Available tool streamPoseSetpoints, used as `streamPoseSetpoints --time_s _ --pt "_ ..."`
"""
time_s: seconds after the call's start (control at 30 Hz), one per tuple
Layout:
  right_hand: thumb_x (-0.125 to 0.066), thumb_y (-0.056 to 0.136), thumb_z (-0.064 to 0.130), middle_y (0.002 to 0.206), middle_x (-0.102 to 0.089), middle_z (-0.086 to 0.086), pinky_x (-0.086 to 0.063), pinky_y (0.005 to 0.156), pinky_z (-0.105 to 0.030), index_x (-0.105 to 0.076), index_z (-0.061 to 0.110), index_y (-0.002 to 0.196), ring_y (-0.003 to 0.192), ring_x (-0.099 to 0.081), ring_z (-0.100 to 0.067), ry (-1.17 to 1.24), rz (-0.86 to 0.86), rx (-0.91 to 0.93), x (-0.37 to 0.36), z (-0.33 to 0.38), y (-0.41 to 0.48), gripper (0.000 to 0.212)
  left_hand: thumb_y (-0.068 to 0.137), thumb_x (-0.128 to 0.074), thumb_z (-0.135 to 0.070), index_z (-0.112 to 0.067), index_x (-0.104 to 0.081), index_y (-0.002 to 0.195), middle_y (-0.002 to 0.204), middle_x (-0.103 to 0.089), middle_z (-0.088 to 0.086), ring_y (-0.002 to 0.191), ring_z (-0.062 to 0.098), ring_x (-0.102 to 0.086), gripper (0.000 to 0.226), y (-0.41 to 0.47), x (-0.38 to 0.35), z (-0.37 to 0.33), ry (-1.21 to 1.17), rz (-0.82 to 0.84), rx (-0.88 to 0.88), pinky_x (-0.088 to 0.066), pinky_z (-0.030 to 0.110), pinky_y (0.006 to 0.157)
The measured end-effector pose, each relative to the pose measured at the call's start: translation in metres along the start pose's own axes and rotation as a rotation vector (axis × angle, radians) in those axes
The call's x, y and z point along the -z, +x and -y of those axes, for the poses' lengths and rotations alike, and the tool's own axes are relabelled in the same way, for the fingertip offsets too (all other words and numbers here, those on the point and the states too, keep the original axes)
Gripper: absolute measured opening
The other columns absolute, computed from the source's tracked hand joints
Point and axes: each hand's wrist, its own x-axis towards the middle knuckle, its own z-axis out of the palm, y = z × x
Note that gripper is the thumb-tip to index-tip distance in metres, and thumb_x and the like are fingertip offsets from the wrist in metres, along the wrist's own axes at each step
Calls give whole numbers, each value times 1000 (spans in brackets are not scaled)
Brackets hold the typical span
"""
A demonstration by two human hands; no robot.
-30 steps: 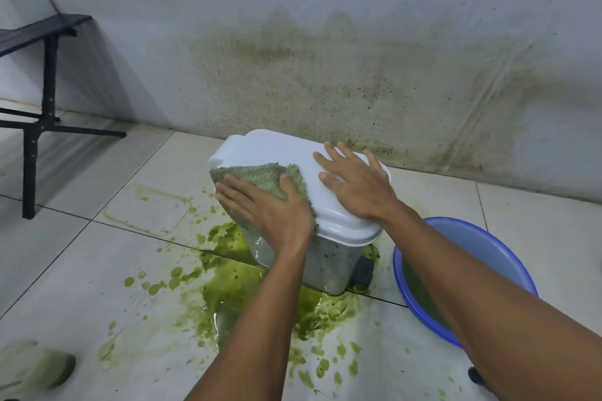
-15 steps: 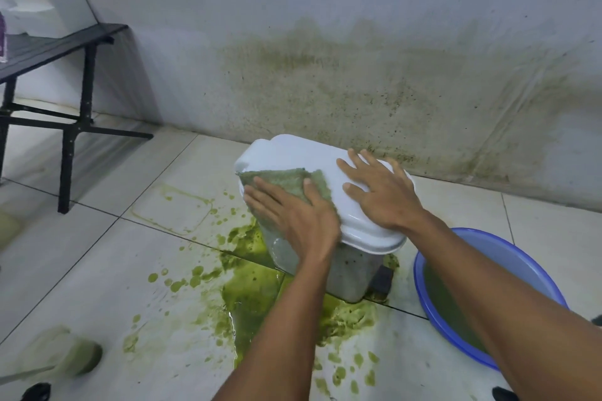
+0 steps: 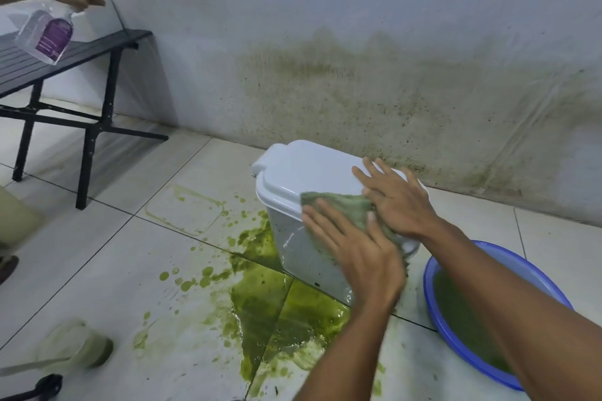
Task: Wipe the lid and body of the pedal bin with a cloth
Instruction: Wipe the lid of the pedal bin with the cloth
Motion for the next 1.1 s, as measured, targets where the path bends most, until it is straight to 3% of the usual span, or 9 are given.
streamPoseSetpoints --time_s 0.1,0.23,0.4,0.47,0.6,0.87,0.93,1.03,1.1 --pt "-27 107 40 164 0 19 9 123 -46 -17 45 155 152 5 -3 -51 14 -9 1 4 0 49 106 -35 -48 -12 17 160 166 30 4 151 14 33 83 59 23 13 68 -54 93 17 33 124" --pt "-18 106 47 166 9 10 9 121 -52 -5 38 158 153 10 -15 -160 16 -86 -7 24 -8 54 109 -38 -39 -9 13 161 170 18 6 155 18 22 79 120 44 27 111 41 83 16 32 124" --pt "-28 100 55 164 -16 0 -15 117 -57 -20 33 156 148 -14 -25 -303 -58 -58 9 29 -4 60 108 -39 -34 -13 11 162 170 17 0 155 14 22 76 127 43 32 100 93 25 7 40 128" --pt "-28 101 55 160 -22 1 -17 115 -55 -24 35 154 145 -18 -24 -305 -72 -26 12 26 1 58 108 -40 -34 -13 10 162 170 17 0 155 14 22 76 131 43 35 116 98 11 6 42 128" --pt "-22 105 46 166 6 11 3 122 -52 -11 43 156 152 15 -14 -186 -21 12 -5 20 -1 52 108 -40 -32 -16 9 163 171 14 -2 155 11 20 75 126 37 27 77 113 37 4 43 128" --pt "-19 107 37 164 5 20 4 123 -46 -11 48 154 152 12 -5 -113 -6 -1 -3 19 -3 49 100 -31 -43 -26 12 161 166 24 -15 149 -4 29 77 8 25 4 -58 140 -66 19 10 115" --pt "-18 107 37 164 4 21 4 123 -44 -11 49 154 151 10 -4 -118 -8 1 -4 18 -3 49 102 -35 -45 -24 13 162 167 24 -11 148 -1 31 79 36 25 12 12 141 -46 20 15 117" --pt "-21 107 37 163 0 24 3 123 -41 -17 50 153 151 7 -2 -78 -27 -7 -3 16 -1 47 106 -42 -44 -21 14 162 169 22 -3 152 8 28 83 89 28 17 107 170 25 9 37 128" --pt "-25 107 36 162 -4 25 -1 122 -41 -20 51 152 151 3 -1 -80 -31 0 1 14 0 47 105 -43 -45 -18 15 162 169 23 2 153 13 28 85 107 30 14 182 202 30 8 41 128"
